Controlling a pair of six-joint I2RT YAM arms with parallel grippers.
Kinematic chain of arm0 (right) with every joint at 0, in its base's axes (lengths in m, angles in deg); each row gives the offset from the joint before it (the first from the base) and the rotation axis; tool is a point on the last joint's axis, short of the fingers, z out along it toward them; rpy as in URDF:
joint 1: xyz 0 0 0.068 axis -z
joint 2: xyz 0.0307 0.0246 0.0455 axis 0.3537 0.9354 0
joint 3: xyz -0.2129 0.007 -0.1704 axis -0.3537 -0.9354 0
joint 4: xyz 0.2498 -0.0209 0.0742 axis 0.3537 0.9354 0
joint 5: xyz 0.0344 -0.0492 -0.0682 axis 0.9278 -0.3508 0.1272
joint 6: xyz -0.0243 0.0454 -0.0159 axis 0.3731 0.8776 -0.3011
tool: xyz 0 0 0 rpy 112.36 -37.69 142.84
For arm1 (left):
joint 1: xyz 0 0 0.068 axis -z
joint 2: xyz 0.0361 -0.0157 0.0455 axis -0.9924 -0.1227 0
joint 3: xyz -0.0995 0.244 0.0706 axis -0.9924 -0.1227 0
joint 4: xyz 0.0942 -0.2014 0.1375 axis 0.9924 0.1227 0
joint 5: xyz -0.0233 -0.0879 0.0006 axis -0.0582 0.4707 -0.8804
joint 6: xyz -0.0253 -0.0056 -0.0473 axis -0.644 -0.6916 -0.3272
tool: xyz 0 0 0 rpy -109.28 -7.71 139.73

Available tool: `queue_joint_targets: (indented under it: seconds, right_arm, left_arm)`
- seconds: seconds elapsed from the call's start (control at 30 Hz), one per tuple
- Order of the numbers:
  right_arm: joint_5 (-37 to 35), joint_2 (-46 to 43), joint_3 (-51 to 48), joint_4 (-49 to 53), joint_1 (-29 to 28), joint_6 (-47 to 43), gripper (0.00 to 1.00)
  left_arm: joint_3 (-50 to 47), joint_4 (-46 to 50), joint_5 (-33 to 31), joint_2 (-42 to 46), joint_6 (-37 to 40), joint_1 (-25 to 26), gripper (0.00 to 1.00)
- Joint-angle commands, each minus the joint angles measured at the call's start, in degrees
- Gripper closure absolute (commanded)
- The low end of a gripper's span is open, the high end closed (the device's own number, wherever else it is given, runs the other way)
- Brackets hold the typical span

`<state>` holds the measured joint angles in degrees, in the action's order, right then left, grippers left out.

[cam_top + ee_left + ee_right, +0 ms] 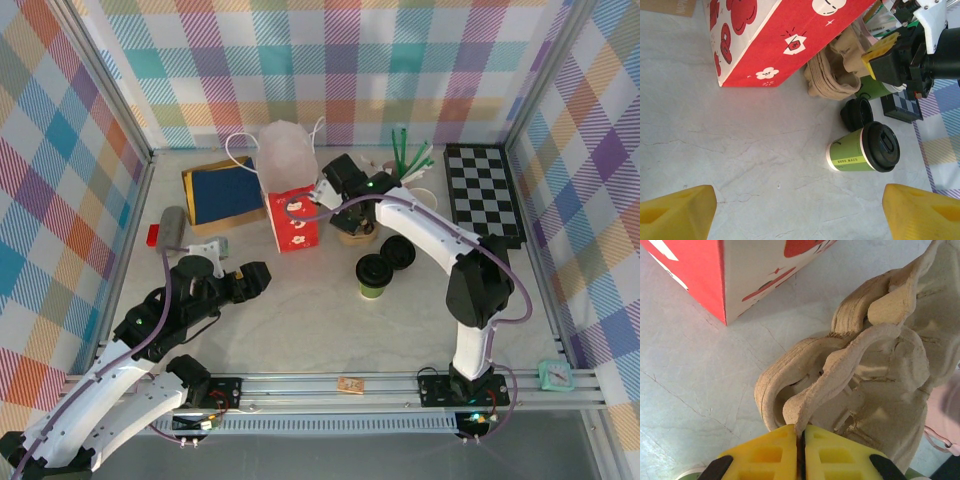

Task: Pack the takeout coffee

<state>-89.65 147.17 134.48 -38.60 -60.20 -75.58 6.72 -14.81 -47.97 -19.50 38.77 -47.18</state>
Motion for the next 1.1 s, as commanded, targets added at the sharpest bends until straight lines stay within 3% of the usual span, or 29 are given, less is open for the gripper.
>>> queue_joint_targets:
  seconds: [0.0,0.57,0.67,0.8,0.93,1.0,1.07]
  right_arm:
    - [-1.9,-2.4,2.0,0.6,-0.6,0.2,0.89]
    - [-0.1,-2.5,-3.0,1.0,-2.4,2.7,0.84]
    - [1.1,-2.7,-3.4,1.1,-2.4,2.7,0.78]
    - [2.7,-3.5,-3.5,1.9,-2.4,1.9,0.56]
    - [5.9,-5.9,-3.3,3.4,-2.4,-0.4,0.43]
    - [9.0,-8.2,-4.0,3.9,-1.5,-3.8,0.41]
    - [17.2,-11.4,-4.3,4.4,1.2,-7.0,0.39]
  left_arm:
    - [-0.4,-0.4,0.1,0.9,0.3,-0.9,0.14]
    - [0.0,-0.2,-0.1,0.8,0.5,-0.9,0.14]
    - [0.0,-0.2,-0.3,0.7,0.6,-0.9,0.14]
    - [0.4,-0.4,-0.2,0.1,0.9,-0.9,0.14]
    - [0.8,-0.3,-0.3,-0.3,1.2,-0.9,0.14]
    - [1.1,-0.3,-0.2,-0.4,1.3,-0.9,0.14]
    - [1.2,-0.3,-0.1,-0.5,1.4,-0.9,0.14]
